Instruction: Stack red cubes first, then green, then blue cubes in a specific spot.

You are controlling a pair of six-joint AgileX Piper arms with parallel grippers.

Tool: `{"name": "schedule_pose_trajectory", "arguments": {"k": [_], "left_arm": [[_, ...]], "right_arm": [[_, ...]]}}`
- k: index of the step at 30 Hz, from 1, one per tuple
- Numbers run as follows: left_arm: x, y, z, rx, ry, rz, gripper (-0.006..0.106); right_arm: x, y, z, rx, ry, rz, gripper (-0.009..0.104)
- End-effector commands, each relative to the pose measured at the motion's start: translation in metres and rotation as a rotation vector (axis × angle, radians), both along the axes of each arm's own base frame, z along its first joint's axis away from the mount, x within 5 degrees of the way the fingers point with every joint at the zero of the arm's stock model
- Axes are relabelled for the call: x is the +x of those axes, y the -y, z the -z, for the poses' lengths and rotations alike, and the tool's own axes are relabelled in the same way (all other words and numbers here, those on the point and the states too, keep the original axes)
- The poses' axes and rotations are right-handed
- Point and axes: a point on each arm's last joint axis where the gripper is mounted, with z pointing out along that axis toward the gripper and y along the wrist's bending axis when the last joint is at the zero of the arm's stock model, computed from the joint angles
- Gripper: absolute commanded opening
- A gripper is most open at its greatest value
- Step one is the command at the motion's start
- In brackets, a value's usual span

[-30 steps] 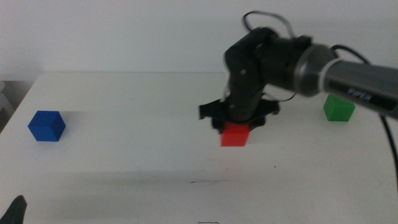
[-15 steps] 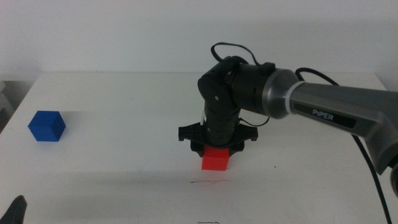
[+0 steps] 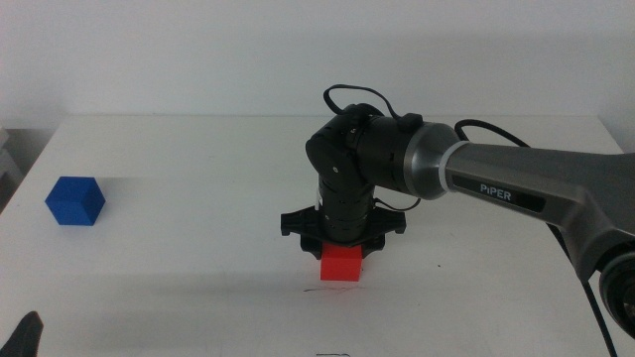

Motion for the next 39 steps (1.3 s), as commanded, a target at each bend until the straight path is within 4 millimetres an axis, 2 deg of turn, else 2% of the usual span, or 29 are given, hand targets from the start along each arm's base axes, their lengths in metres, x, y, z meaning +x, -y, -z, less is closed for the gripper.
{"name": "schedule_pose_trajectory", "arguments": {"k": [1, 4, 5, 9, 12, 20, 25, 29, 33, 39], "left_arm": [[-0.001, 0.001, -0.008, -0.006, 0.098, 0.013, 0.093], [-0.001, 0.001, -0.008, -0.006, 0.098, 0.013, 0.093], [-0.001, 0.001, -0.008, -0.006, 0.098, 0.013, 0.093], [-0.001, 0.001, -0.008, -0.006, 0.098, 0.013, 0.093], [-0.001, 0.001, -0.008, -0.006, 0.098, 0.013, 0.093], [-0.001, 0.001, -0.008, -0.006, 0.098, 0.013, 0.093], [-0.001, 0.001, -0.008, -0.006, 0.098, 0.013, 0.093], [-0.001, 0.001, -0.008, -0.006, 0.098, 0.013, 0.093], [-0.001, 0.001, -0.008, -0.006, 0.098, 0.013, 0.093], [-0.001, 0.001, -0.008, -0.006, 0.098, 0.013, 0.093]], "right_arm": [[0.0, 0.003, -0.017, 0.009, 0.022, 0.007, 0.003], [0.0, 0.003, -0.016, 0.005, 0.018, 0.007, 0.011], [0.0, 0.003, -0.016, 0.005, 0.017, 0.01, 0.057], [0.001, 0.002, -0.024, 0.011, 0.013, 0.015, 0.081], [0.004, 0.001, -0.04, 0.005, 0.028, 0.003, 0.09], [0.012, 0.006, -0.093, -0.046, 0.114, 0.008, 0.093], [0.021, 0.007, -0.137, -0.02, 0.268, -0.017, 0.093], [0.03, 0.018, -0.17, -0.043, 0.396, -0.074, 0.093], [0.05, 0.049, -0.189, -0.051, 0.446, -0.083, 0.093], [0.088, 0.125, -0.198, -0.027, 0.427, -0.005, 0.093]]}}
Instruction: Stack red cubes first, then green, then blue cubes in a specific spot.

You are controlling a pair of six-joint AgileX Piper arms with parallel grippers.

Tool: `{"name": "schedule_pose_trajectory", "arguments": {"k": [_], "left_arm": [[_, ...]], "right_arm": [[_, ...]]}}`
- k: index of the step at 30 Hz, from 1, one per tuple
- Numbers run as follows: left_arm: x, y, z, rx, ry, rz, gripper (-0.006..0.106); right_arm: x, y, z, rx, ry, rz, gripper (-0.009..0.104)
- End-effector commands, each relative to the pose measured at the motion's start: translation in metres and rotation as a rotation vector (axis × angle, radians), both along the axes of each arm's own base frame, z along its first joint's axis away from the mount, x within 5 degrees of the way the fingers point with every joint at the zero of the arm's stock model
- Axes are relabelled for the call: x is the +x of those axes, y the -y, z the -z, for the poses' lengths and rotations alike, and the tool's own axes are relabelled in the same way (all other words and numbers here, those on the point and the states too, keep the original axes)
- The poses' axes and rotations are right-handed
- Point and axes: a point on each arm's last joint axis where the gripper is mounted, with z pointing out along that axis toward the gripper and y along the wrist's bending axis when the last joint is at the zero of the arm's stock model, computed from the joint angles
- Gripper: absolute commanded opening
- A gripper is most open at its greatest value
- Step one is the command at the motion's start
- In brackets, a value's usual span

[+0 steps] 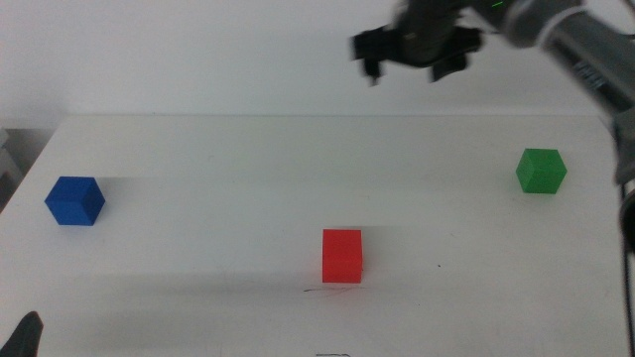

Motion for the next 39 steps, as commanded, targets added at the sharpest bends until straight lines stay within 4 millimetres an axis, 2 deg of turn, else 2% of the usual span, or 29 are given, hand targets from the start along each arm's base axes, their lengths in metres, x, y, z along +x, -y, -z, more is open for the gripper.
{"name": "schedule_pose_trajectory", "arguments": {"k": [1, 6, 11, 16, 21, 27, 32, 39], "left_arm": [[-0.001, 0.001, -0.008, -0.006, 0.098, 0.013, 0.093], [-0.001, 0.001, -0.008, -0.006, 0.098, 0.013, 0.093], [-0.001, 0.001, -0.008, -0.006, 0.098, 0.013, 0.093], [-0.001, 0.001, -0.008, -0.006, 0.098, 0.013, 0.093], [-0.001, 0.001, -0.008, -0.006, 0.098, 0.013, 0.093], [-0.001, 0.001, -0.008, -0.006, 0.098, 0.013, 0.093], [-0.001, 0.001, -0.008, -0.006, 0.098, 0.013, 0.093], [-0.001, 0.001, -0.008, -0.006, 0.098, 0.013, 0.093]], "right_arm": [[-0.003, 0.047, -0.04, -0.003, 0.049, 0.053, 0.093], [0.018, 0.118, -0.038, -0.014, 0.036, 0.16, 0.093], [0.033, 0.166, -0.025, -0.028, 0.007, 0.195, 0.093], [0.045, 0.207, -0.001, -0.064, -0.06, 0.196, 0.093], [0.056, 0.225, 0.026, -0.034, -0.121, 0.196, 0.093], [0.066, 0.227, 0.053, -0.049, -0.176, 0.189, 0.093], [0.07, 0.227, 0.064, -0.049, -0.199, 0.187, 0.093], [0.07, 0.227, 0.066, -0.053, -0.206, 0.169, 0.093]]}}
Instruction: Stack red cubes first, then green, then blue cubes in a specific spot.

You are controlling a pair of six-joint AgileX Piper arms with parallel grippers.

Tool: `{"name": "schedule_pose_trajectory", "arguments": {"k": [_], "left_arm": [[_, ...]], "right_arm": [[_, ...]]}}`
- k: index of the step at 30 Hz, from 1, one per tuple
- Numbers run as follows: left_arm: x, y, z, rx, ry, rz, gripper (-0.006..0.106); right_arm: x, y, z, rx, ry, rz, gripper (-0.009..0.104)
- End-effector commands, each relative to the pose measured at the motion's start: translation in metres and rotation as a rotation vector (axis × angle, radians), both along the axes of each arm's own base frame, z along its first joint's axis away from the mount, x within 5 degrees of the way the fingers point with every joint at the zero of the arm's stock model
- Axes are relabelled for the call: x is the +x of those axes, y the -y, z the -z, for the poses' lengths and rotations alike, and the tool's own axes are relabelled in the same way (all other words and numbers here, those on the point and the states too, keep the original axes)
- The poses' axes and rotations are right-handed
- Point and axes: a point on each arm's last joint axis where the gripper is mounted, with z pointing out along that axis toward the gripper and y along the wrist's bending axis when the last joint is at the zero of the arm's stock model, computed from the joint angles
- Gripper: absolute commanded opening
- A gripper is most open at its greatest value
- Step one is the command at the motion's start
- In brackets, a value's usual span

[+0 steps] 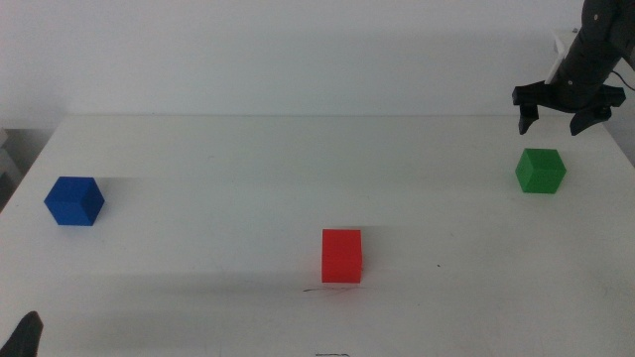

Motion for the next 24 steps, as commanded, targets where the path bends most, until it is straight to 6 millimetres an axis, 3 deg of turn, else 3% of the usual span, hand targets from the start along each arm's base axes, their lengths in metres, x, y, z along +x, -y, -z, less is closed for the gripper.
{"name": "schedule_pose_trajectory", "arguments": {"k": [1, 11, 18, 20, 21, 24], "left_arm": [[-0.001, 0.001, -0.008, -0.006, 0.098, 0.013, 0.093], [-0.001, 0.001, -0.008, -0.006, 0.098, 0.013, 0.093], [-0.001, 0.001, -0.008, -0.006, 0.098, 0.013, 0.093], [-0.001, 0.001, -0.008, -0.006, 0.098, 0.013, 0.093], [-0.001, 0.001, -0.008, -0.006, 0.098, 0.013, 0.093], [-0.001, 0.001, -0.008, -0.006, 0.098, 0.013, 0.093]], "right_arm": [[-0.013, 0.003, -0.043, -0.013, 0.048, -0.008, 0.093], [-0.022, 0.003, -0.013, -0.011, -0.077, -0.012, 0.093], [-0.024, 0.005, -0.006, -0.026, -0.102, -0.011, 0.09], [-0.024, 0.005, -0.005, -0.031, -0.103, -0.015, 0.079], [-0.024, 0.005, -0.005, -0.031, -0.103, -0.016, 0.062], [-0.023, 0.004, -0.005, -0.019, -0.098, -0.019, 0.031]]}}
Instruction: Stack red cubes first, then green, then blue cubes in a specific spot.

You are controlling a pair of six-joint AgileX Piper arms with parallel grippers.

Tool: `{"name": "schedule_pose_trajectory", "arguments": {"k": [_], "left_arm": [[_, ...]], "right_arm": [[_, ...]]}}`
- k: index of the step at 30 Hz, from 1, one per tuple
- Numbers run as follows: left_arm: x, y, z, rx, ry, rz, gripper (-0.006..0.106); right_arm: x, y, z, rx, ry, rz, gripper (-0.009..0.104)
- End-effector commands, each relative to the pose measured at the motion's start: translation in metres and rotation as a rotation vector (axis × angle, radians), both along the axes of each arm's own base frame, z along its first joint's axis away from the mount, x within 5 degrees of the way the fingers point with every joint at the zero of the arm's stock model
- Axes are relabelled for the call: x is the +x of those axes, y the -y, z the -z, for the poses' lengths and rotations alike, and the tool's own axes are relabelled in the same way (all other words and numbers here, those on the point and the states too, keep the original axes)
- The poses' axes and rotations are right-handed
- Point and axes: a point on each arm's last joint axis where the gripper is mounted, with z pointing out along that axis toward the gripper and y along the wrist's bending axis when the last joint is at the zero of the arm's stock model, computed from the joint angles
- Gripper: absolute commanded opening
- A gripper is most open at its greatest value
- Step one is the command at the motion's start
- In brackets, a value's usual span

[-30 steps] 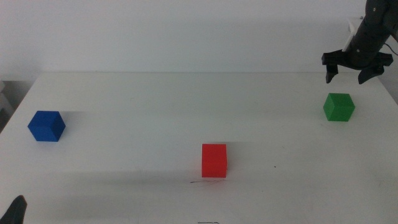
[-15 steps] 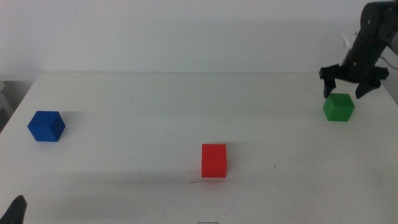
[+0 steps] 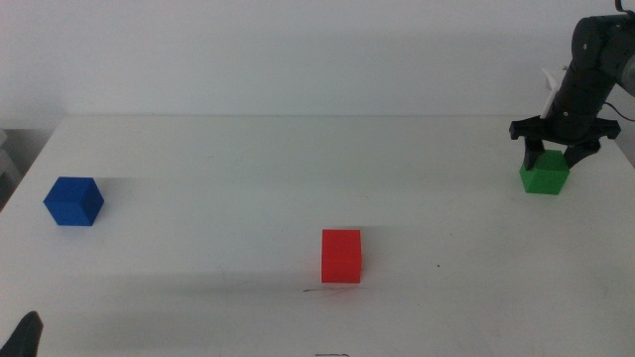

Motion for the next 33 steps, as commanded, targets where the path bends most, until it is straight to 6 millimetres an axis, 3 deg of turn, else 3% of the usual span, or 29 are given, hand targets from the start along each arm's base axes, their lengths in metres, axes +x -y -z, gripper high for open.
{"name": "schedule_pose_trajectory", "arguments": {"k": [1, 3, 6, 8, 11, 15, 18, 26, 29, 33], "left_arm": [[-0.001, 0.001, -0.008, -0.007, 0.098, 0.013, 0.093], [-0.001, 0.001, -0.008, -0.007, 0.098, 0.013, 0.093], [-0.001, 0.001, -0.008, -0.007, 0.098, 0.013, 0.093], [-0.001, 0.001, -0.008, -0.007, 0.098, 0.013, 0.093], [-0.001, 0.001, -0.008, -0.007, 0.098, 0.013, 0.093], [-0.001, 0.001, -0.008, -0.007, 0.098, 0.013, 0.093], [-0.001, 0.001, -0.008, -0.007, 0.098, 0.013, 0.093], [-0.001, 0.001, -0.008, -0.007, 0.098, 0.013, 0.093], [-0.001, 0.001, -0.008, -0.007, 0.098, 0.013, 0.093], [-0.001, 0.001, -0.008, -0.007, 0.098, 0.013, 0.093]], "right_arm": [[-0.01, 0.004, -0.045, -0.012, 0.051, -0.007, 0.02], [-0.011, 0.004, -0.048, -0.013, 0.051, -0.018, -0.002], [-0.016, 0.001, -0.063, -0.016, 0.082, -0.017, -0.001], [-0.025, -0.004, -0.085, -0.008, 0.119, -0.009, -0.001], [-0.054, -0.015, -0.109, -0.006, 0.119, 0.011, -0.001], [-0.096, -0.041, -0.121, -0.009, 0.137, 0.015, -0.001], [-0.116, -0.067, -0.13, 0.001, 0.135, 0.018, -0.001], [-0.151, -0.177, -0.16, 0.071, 0.19, -0.099, -0.001], [-0.163, -0.206, -0.158, 0.095, 0.184, -0.121, -0.001], [-0.165, -0.237, -0.142, 0.111, 0.151, -0.119, -0.001]]}}
